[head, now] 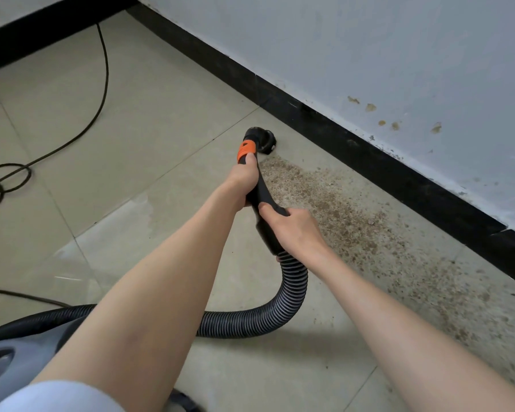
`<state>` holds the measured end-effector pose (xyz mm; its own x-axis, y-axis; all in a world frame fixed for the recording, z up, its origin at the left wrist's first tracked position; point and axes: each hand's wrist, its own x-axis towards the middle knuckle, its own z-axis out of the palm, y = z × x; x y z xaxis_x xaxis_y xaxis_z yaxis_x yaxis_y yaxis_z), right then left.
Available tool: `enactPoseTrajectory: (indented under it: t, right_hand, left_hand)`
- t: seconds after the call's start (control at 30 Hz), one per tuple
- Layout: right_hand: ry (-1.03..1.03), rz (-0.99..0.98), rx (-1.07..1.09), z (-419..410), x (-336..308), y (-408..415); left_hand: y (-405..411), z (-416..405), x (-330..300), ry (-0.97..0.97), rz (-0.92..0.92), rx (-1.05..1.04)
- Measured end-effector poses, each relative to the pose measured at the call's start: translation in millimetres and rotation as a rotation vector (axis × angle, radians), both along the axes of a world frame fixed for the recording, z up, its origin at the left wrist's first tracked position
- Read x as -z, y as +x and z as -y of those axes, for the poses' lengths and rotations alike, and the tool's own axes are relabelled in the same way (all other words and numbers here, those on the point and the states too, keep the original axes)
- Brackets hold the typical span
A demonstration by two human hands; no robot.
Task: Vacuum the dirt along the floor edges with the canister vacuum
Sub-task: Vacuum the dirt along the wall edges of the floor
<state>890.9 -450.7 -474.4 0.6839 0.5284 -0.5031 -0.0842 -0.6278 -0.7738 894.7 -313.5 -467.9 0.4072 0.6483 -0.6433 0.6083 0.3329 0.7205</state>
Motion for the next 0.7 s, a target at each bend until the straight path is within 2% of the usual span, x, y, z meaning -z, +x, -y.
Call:
enactPoseTrajectory:
  t: [0.23, 0.57, 0.7]
  right_hand:
    - [0.026, -0.036, -0.044, 3.6, 1.0, -5.1]
    - [-0.061, 0.045, -0.440, 19.8, 1.0, -56.7]
    - [-0.055, 0.045, -0.533, 27.3, -4.1, -71.2]
  left_hand:
    - [-14.2, 5.9, 0.2, 0.020, -0.018, -0.034]
    - [-122.7, 22.9, 20.4, -0.043, 0.018, -0.438]
    - [-148.6, 33.6, 23.7, -0.043, 0.008, -0.523]
